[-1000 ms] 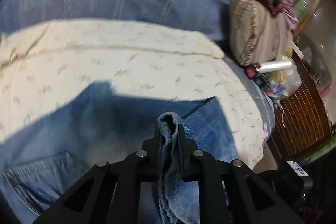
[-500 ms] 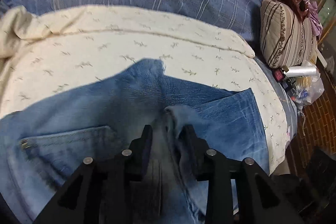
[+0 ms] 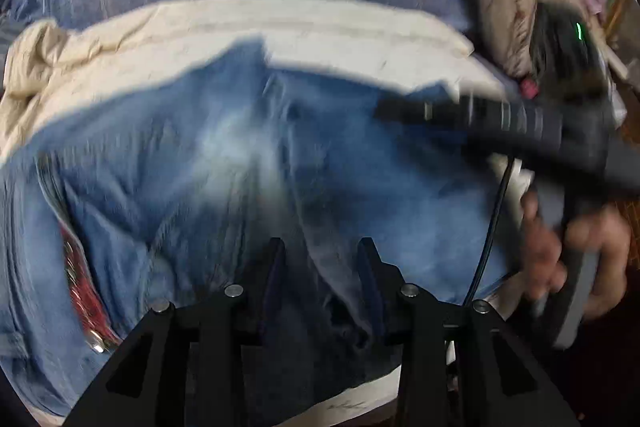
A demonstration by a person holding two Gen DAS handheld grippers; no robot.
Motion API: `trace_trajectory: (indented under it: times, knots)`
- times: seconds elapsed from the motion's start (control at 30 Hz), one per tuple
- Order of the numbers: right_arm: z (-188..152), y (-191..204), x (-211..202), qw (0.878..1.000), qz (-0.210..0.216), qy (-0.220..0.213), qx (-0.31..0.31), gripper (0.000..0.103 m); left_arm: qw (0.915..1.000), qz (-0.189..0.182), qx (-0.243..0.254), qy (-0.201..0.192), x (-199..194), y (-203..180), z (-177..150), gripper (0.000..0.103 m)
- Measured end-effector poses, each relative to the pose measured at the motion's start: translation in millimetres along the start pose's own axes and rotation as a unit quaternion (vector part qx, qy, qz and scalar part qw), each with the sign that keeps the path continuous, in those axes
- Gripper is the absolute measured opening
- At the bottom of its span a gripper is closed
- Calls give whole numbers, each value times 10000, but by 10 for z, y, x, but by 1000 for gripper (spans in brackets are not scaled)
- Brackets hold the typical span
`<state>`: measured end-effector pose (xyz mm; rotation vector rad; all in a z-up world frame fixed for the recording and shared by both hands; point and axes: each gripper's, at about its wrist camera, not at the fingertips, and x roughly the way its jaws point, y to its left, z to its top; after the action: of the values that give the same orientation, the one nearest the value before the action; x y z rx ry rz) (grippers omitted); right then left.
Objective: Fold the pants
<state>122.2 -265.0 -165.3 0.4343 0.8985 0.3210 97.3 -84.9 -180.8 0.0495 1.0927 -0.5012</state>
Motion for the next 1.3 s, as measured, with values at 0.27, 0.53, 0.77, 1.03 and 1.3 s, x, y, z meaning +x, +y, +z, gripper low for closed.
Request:
trace_trajectory:
  times: [0.27, 0.53, 0.77, 1.03, 1.3]
  knots:
    - [78, -93, 90, 9997, 26, -219, 111, 40, 10000, -20, -60, -31, -63, 11, -76, 39]
    - [-108, 471, -88, 9926, 32, -634, -1038, 41, 10000, -13, 1, -26, -231, -4, -320, 39]
    - [-141, 771, 454, 9817, -790, -29, -1733, 42, 9999, -130, -95, 8, -361, 123, -402, 39]
    - [-171, 672, -29, 9928, -282, -248, -1141, 43, 9969, 94, -412, -668, -1199, 723, -511, 41]
    - [-675, 828, -499, 9873, 139, -542, -1489, 48, 9802, 769, -1460, -1093, -1867, 1630, -820, 62]
